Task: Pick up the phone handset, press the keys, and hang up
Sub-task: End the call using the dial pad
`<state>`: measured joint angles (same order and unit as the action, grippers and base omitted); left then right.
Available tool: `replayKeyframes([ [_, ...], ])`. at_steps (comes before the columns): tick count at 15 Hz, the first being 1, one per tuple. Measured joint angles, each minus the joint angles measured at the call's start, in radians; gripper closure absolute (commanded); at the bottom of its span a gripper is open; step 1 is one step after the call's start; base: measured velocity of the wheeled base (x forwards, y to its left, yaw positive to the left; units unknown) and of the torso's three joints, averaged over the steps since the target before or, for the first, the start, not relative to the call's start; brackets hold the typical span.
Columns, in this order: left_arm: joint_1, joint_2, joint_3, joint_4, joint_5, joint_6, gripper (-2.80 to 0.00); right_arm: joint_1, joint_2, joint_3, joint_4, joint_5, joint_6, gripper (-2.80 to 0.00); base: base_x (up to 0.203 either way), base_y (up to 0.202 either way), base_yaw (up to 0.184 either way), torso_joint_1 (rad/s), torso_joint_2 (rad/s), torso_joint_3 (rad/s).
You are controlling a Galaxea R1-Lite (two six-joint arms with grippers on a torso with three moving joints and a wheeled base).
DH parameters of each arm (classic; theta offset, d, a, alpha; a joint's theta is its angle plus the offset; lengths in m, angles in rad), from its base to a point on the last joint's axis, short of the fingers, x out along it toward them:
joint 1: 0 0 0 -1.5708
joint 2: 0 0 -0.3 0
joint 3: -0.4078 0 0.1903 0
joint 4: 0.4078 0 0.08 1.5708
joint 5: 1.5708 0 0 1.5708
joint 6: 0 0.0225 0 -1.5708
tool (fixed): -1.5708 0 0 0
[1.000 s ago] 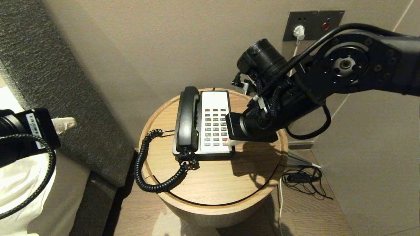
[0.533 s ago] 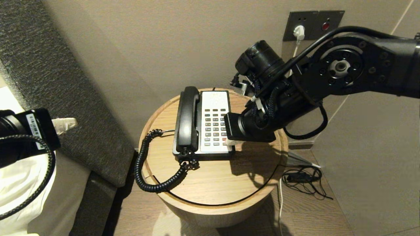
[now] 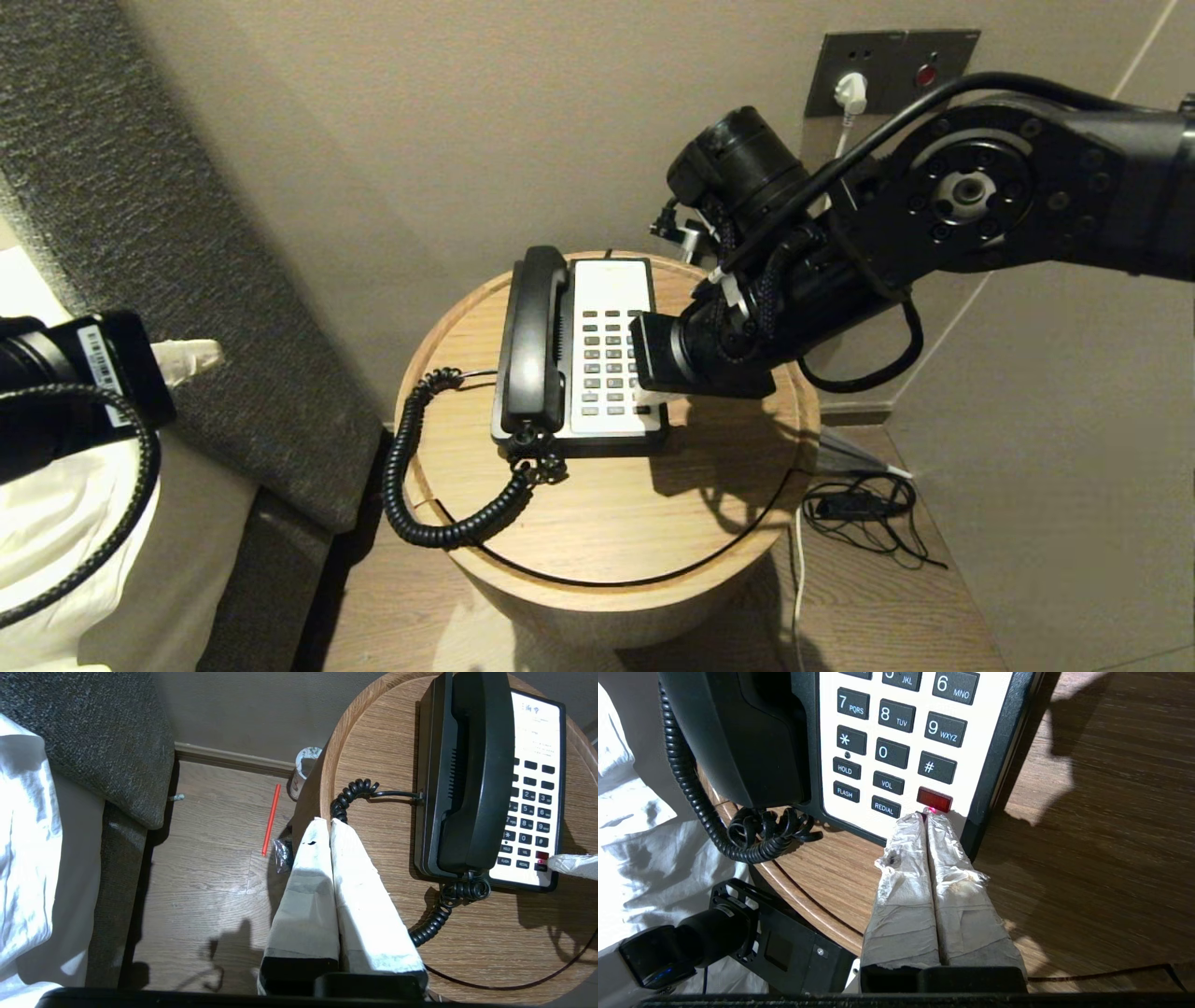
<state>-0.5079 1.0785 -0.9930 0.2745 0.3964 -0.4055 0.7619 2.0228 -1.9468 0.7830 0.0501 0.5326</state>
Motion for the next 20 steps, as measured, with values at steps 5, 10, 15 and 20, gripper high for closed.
replayKeyframes([
  [5, 0.000, 0.001, 0.003, 0.000, -0.001, 0.000, 0.00, -0.001, 0.017, 0.000, 0.001, -0.003, 0.000, 0.00, 0.000, 0.000, 0.000, 0.000, 0.00, 0.000],
  [10, 0.001, 0.001, 0.005, 0.000, -0.002, 0.000, 0.00, -0.001, 0.031, 0.000, -0.002, -0.010, -0.005, 0.00, 0.000, 0.000, 0.000, 0.000, 0.00, 0.000],
  [15, 0.001, 0.001, 0.010, -0.001, -0.003, 0.000, 0.00, -0.001, 0.018, 0.003, 0.015, -0.009, -0.002, 0.00, 0.000, 0.000, 0.000, 0.000, 0.00, 0.000],
  [20, 0.000, 0.000, 0.014, -0.003, 0.001, 0.000, 0.00, -0.003, -0.132, 0.003, 0.096, -0.020, 0.021, 0.00, 0.000, 0.000, 0.000, 0.000, 0.00, 0.000],
])
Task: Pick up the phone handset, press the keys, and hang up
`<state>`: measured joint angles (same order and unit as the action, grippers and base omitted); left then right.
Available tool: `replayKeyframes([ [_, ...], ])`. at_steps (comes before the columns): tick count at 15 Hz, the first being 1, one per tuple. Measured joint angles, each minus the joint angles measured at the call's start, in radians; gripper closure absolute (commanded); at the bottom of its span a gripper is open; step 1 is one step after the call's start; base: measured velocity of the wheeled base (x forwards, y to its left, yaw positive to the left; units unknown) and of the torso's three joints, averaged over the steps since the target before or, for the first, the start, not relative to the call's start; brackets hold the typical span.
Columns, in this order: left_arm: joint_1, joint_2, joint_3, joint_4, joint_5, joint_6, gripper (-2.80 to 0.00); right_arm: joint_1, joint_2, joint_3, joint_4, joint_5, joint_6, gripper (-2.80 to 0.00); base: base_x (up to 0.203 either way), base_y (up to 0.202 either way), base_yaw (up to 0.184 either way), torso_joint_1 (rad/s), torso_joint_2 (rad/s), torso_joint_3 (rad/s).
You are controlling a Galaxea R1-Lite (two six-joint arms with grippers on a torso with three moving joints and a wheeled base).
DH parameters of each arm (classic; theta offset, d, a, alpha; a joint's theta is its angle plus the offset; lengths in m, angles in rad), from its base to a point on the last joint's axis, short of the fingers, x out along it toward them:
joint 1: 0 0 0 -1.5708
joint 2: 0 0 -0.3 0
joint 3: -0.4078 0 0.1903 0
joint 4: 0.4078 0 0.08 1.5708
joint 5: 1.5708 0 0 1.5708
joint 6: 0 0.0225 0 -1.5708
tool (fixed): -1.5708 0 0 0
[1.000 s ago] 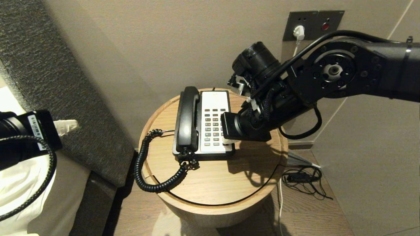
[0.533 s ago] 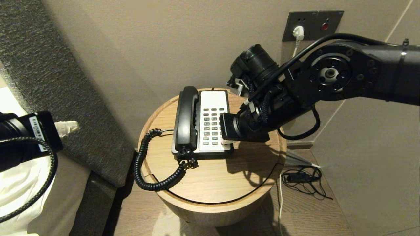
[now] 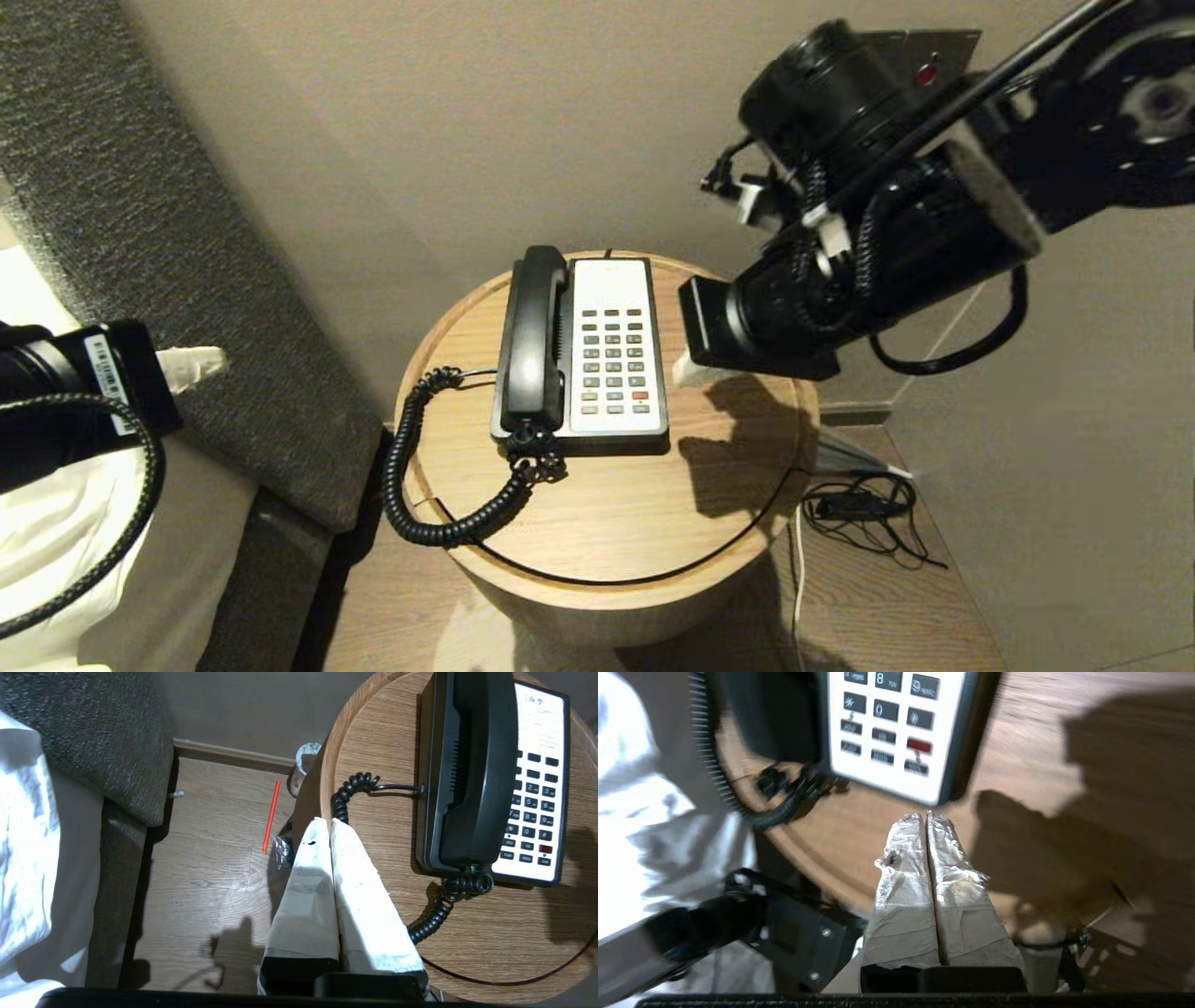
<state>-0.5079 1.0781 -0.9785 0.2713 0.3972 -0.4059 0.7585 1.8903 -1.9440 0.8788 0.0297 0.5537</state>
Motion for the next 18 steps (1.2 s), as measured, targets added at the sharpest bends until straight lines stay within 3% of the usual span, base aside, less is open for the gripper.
replayKeyframes([
  [3, 0.004, -0.009, 0.023, 0.000, 0.008, -0.003, 0.00, -0.038, -0.147, 0.016, 0.050, -0.027, 0.023, 0.00, 0.000, 0.000, 0.000, 0.000, 0.00, 0.000],
  [6, 0.034, -0.072, 0.122, 0.000, 0.032, -0.007, 0.00, -0.143, -0.342, 0.126, 0.067, -0.038, 0.029, 0.00, 0.000, 0.000, 0.000, 0.000, 0.00, 0.000],
  [9, 0.137, -0.205, 0.268, -0.003, 0.070, 0.000, 0.00, -0.291, -0.599, 0.348, 0.068, -0.042, 0.038, 0.00, 0.000, 0.000, 0.000, 0.000, 0.00, 0.000],
  [13, 0.277, -0.455, 0.417, 0.011, 0.067, 0.087, 0.00, -0.463, -1.014, 0.652, 0.117, -0.039, 0.083, 0.00, 0.000, 0.000, 0.000, 0.000, 0.00, 0.000],
  [18, 0.441, -0.666, 0.471, 0.065, 0.032, 0.173, 0.00, -0.654, -1.384, 0.827, 0.287, 0.003, 0.115, 0.00, 0.000, 0.000, 0.000, 0.000, 0.00, 0.000],
])
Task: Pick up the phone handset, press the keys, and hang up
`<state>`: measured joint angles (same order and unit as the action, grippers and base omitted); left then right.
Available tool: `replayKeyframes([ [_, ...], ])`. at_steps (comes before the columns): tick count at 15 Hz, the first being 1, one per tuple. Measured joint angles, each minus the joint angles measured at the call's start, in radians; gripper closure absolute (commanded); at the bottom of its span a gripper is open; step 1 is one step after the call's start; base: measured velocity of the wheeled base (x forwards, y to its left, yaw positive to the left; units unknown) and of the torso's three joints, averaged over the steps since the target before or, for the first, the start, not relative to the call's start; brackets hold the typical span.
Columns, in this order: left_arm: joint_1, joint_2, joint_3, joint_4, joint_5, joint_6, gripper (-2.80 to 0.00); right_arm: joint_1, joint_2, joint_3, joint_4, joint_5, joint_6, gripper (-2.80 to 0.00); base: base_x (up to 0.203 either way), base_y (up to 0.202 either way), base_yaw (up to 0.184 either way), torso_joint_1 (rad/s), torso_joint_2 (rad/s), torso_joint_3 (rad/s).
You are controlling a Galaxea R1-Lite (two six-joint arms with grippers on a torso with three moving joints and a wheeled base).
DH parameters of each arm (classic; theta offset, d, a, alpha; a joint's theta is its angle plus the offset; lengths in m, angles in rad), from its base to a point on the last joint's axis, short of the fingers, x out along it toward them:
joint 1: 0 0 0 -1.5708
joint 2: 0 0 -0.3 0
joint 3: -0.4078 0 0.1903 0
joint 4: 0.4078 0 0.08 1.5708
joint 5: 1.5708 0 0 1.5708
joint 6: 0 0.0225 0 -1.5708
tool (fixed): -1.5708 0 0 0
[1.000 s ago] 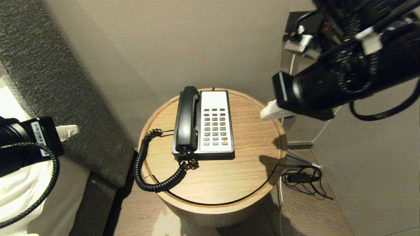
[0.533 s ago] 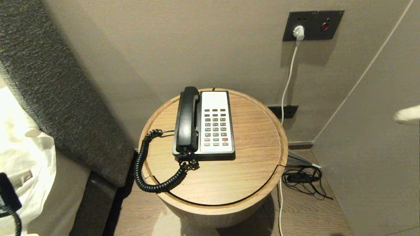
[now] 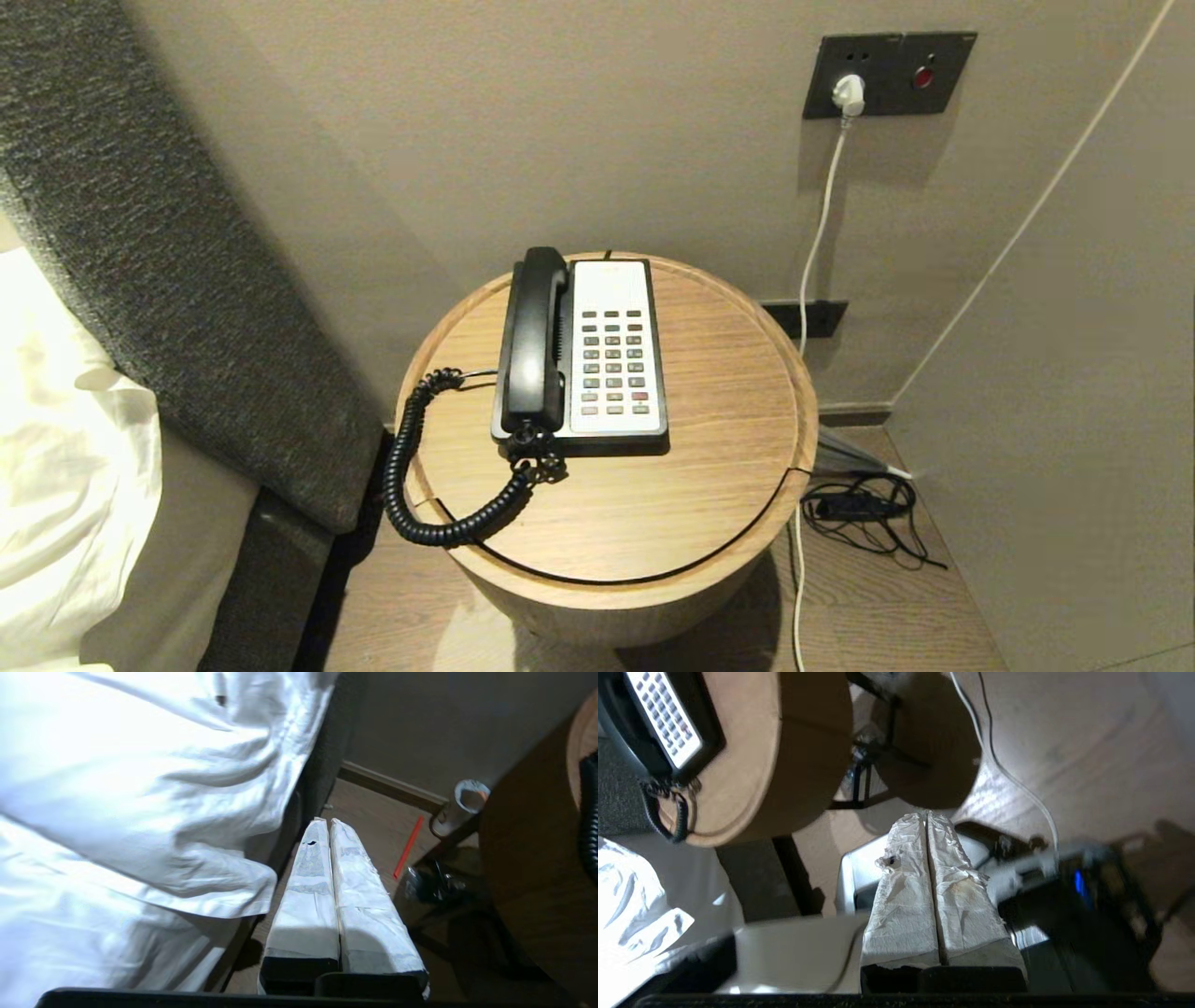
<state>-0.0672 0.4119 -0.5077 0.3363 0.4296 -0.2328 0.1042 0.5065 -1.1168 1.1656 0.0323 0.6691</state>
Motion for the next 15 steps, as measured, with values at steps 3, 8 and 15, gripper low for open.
replayKeyframes([
  [3, 0.054, -0.090, 0.032, 0.007, -0.103, 0.064, 0.00, -0.049, -0.110, 0.038, 0.037, 0.028, -0.004, 0.00, 0.000, 0.000, 0.000, 0.000, 0.00, 0.000],
  [8, 0.078, -0.212, 0.132, -0.004, -0.249, 0.168, 0.00, -0.067, -0.236, 0.093, 0.091, 0.070, -0.014, 0.00, 0.000, 0.000, 0.000, 0.000, 0.00, 0.000],
  [15, 0.076, -0.302, 0.278, -0.014, -0.349, 0.253, 0.00, -0.114, -0.374, 0.251, 0.078, 0.086, -0.188, 0.00, 0.000, 0.000, 0.000, 0.000, 0.00, 0.000],
])
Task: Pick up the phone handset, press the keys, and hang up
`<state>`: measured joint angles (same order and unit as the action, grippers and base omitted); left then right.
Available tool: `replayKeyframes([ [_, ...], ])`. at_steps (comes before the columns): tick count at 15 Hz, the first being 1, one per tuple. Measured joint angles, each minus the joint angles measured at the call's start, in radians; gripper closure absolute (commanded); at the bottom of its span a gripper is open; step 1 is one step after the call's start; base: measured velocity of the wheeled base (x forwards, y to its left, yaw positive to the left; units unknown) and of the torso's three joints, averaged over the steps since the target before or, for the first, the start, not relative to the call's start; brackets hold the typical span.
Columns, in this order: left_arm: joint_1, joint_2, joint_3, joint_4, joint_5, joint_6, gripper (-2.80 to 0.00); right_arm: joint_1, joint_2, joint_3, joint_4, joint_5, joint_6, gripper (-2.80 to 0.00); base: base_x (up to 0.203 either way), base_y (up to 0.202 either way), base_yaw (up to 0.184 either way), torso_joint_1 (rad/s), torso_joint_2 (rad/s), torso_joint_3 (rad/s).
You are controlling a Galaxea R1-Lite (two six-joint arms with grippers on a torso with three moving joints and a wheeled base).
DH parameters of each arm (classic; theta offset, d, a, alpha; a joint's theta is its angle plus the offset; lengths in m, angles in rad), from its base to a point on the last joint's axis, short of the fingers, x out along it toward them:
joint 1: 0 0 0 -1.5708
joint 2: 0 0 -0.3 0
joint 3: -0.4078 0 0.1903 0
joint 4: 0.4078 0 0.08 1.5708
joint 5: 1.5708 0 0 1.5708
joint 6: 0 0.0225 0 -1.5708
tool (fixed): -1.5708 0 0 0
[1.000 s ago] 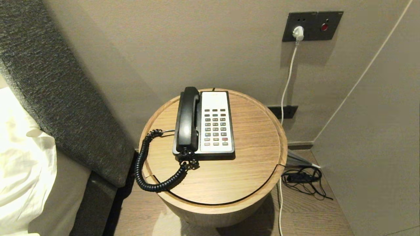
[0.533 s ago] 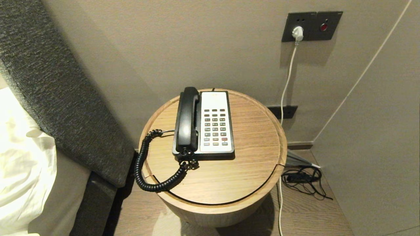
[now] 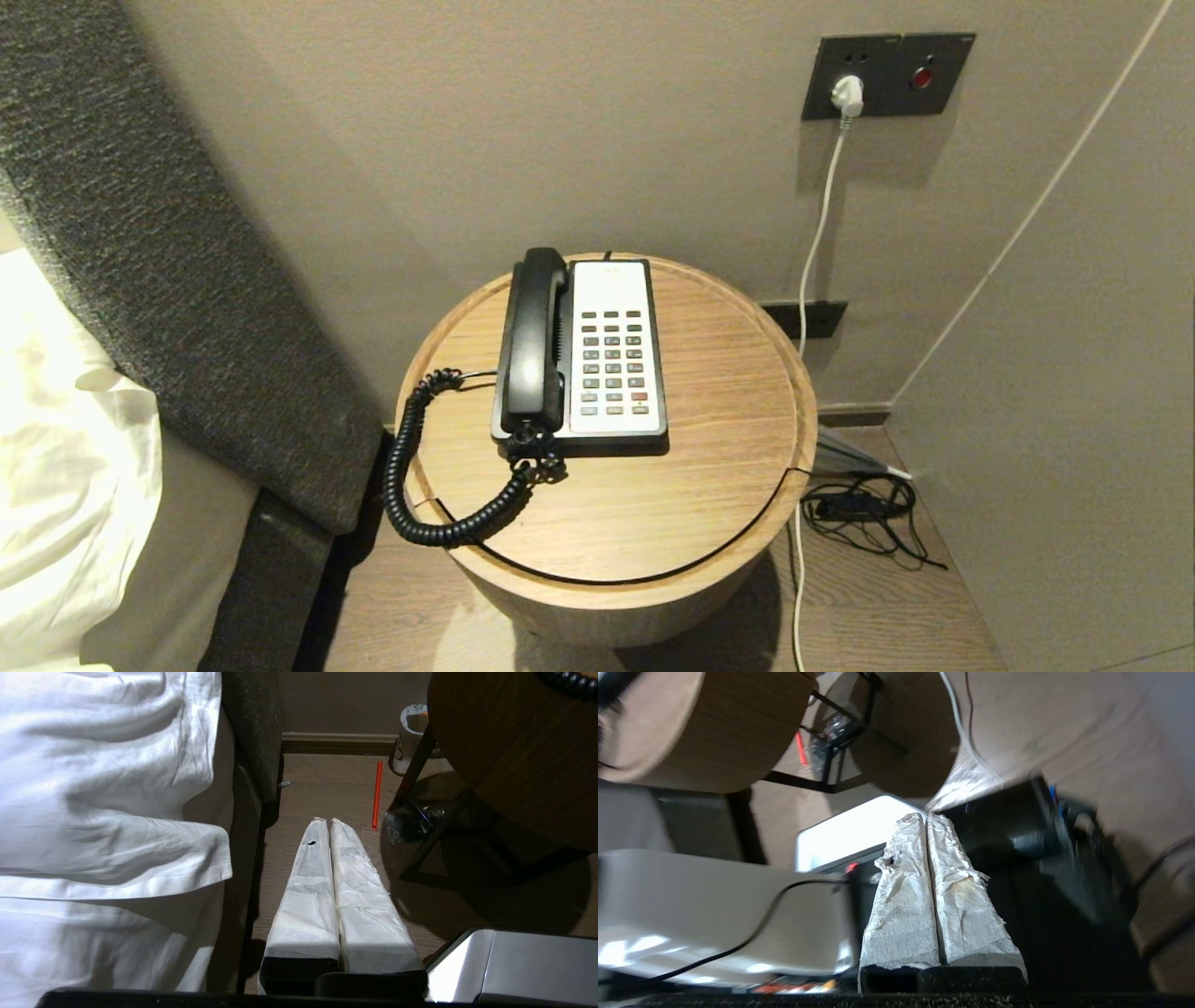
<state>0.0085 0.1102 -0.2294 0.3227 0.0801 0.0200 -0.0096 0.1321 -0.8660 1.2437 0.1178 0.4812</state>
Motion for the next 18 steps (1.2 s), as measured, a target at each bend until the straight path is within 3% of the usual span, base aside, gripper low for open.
replayKeyframes([
  [3, 0.000, -0.065, 0.071, -0.015, -0.007, -0.004, 0.00, -0.001, -0.023, 0.216, -0.237, -0.050, -0.045, 0.00, 0.000, 0.000, 0.000, 0.000, 0.00, 0.000],
  [8, 0.000, -0.105, 0.096, -0.022, -0.022, -0.030, 0.00, -0.001, -0.032, 0.681, -0.870, -0.145, -0.181, 0.00, 0.000, 0.000, 0.000, 0.000, 0.00, 0.000],
  [12, 0.000, -0.109, 0.098, -0.021, -0.028, -0.025, 0.00, -0.001, -0.034, 0.841, -1.227, -0.130, -0.452, 0.00, 0.000, 0.000, 0.000, 0.000, 0.00, 0.000],
  [14, 0.000, -0.109, 0.106, -0.032, -0.052, -0.013, 0.00, -0.001, -0.034, 0.859, -1.237, -0.118, -0.517, 0.00, 0.000, 0.000, 0.000, 0.000, 0.00, 0.000],
  [17, 0.000, -0.110, 0.148, -0.153, -0.070, -0.043, 0.00, -0.001, -0.035, 0.865, -1.235, -0.114, -0.528, 0.00, 0.000, 0.000, 0.000, 0.000, 0.00, 0.000],
  [18, 0.000, -0.110, 0.157, -0.171, -0.072, -0.022, 0.00, -0.001, -0.034, 0.866, -1.236, -0.113, -0.534, 0.00, 0.000, 0.000, 0.000, 0.000, 0.00, 0.000],
])
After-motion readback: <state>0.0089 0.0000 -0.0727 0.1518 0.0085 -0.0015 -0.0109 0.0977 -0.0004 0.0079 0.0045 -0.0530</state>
